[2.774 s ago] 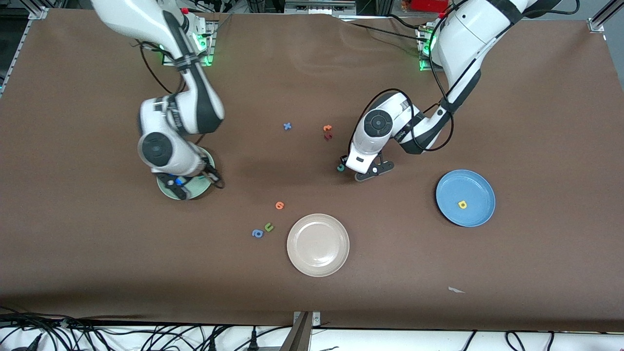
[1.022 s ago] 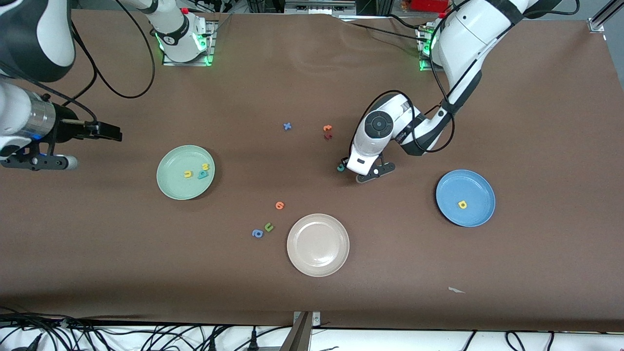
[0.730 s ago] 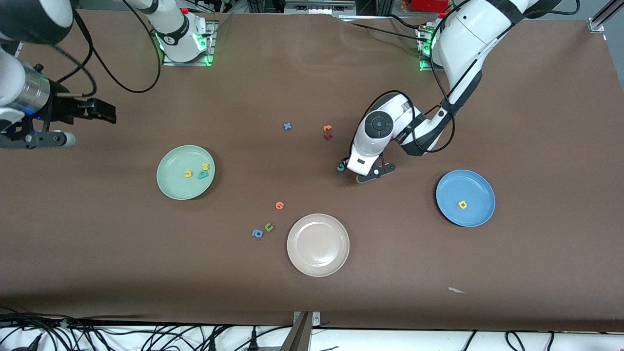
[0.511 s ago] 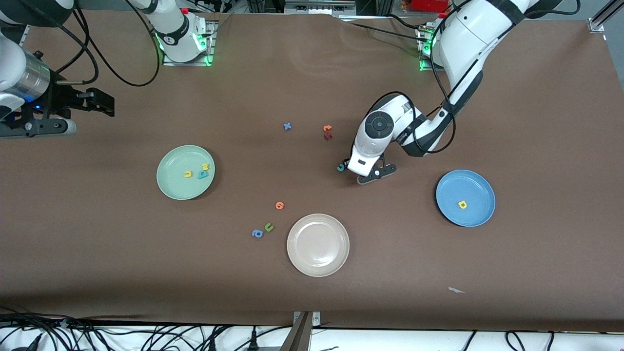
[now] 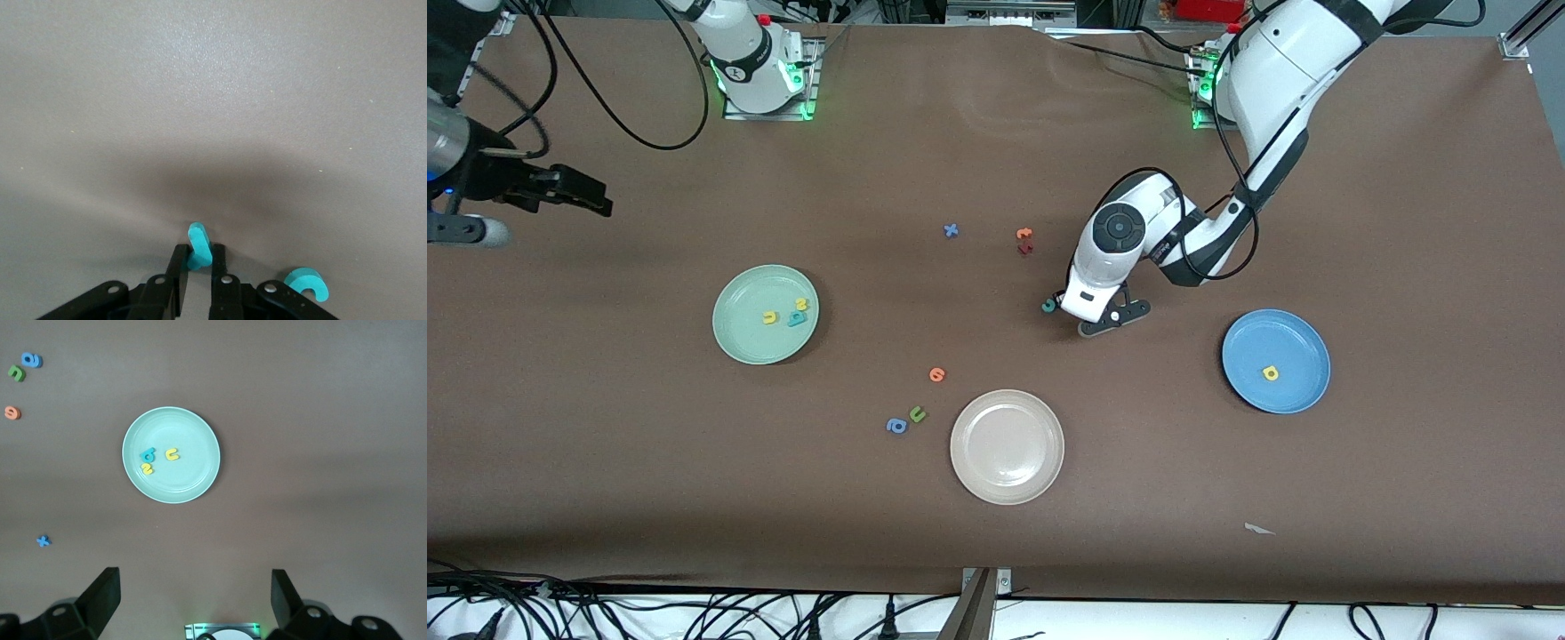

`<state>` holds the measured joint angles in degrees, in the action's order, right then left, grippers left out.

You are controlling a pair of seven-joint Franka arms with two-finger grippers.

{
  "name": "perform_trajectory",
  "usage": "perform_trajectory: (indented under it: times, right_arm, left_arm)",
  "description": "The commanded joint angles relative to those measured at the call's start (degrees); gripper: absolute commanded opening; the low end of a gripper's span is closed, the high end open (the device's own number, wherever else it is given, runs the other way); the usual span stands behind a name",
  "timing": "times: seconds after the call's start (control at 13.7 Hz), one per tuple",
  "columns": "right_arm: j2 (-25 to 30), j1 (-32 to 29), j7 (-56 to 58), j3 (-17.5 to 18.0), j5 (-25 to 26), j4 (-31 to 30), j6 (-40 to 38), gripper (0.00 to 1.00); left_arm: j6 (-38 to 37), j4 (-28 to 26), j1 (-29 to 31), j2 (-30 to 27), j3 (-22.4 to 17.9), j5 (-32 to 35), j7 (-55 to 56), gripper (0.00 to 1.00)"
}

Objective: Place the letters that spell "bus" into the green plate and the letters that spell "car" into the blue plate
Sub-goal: 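Carry the teal letter to the blue plate with the left gripper and release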

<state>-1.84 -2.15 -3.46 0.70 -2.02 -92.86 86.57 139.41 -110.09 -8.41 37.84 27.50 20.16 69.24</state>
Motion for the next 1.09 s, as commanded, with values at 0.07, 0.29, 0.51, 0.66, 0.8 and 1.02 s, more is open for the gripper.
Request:
perform_trajectory:
  times: [0.07, 0.29, 0.51, 0.66, 0.8, 1.02]
  right_arm:
    - [0.52, -1.10, -0.14, 1.06, 0.25, 1.18, 0.18, 1.00]
    - [1.57, -1.10, -0.85, 0.97, 0.62, 0.23, 1.13, 1.00]
    - [1.57, -0.93, 0.03, 1.32, 1.84, -0.04, 4.56, 1.00]
    - [1.57, -1.10, 2.73, 0.97, 2.19, -0.57, 5.80, 1.00]
    - [1.75, -0.67, 2.85, 1.14, 3.16, -0.57, 6.25, 1.00]
    - [2.19, -0.67, -0.76, 0.88, 2.28, -1.45, 5.98, 1.00]
  left_arm:
    - [-1.33, 1.63, -0.12, 0.57, -0.78, 2.70, 1.25, 0.13]
    - [-14.20, 10.39, 0.93, 0.56, -0.70, 2.00, -1.81, 0.12]
    - [-24.43, 15.16, 4.61, 0.22, -0.26, 1.55, -13.30, 0.12]
    - [-27.51, 15.44, 7.69, -0.57, -0.43, 1.73, -24.63, 0.12]
    - [-29.36, 15.44, 11.46, -0.93, -0.61, 2.43, -33.86, 0.12]
    - [-30.42, 15.70, 16.57, -1.02, -1.13, 3.39, -44.78, 0.12]
